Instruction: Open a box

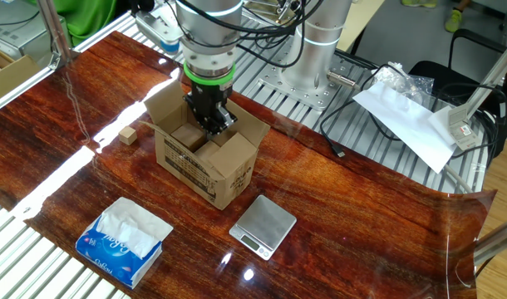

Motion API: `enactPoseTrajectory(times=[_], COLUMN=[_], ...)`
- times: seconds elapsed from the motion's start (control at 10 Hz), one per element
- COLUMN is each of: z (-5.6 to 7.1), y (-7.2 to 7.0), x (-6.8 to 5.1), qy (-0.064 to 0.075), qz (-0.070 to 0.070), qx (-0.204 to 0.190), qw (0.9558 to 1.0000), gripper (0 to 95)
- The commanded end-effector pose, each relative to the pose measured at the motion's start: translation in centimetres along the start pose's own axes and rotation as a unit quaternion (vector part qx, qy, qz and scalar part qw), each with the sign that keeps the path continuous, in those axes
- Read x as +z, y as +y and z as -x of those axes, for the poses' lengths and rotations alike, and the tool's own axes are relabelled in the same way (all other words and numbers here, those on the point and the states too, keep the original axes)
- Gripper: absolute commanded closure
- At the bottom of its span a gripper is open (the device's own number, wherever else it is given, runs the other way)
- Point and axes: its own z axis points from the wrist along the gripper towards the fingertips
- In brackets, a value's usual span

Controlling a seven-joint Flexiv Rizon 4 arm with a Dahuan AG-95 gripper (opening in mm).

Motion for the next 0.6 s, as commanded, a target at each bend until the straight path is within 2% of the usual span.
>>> enactPoseTrajectory(times=[0.1,0.3,0.5,0.6], z=[0.04,0.04,0.04,0.04], y=[0.0,0.0,0.0,0.0], x=[-0.01,-0.01,-0.01,-0.01], qy=[-0.006,-0.015,-0.014,-0.009], qz=[0.02,0.017,0.015,0.012], qx=[0.006,0.005,0.002,-0.004], qw=[0.9998,0.9997,0.9998,0.9999], gripper=[95.0,95.0,95.0,95.0])
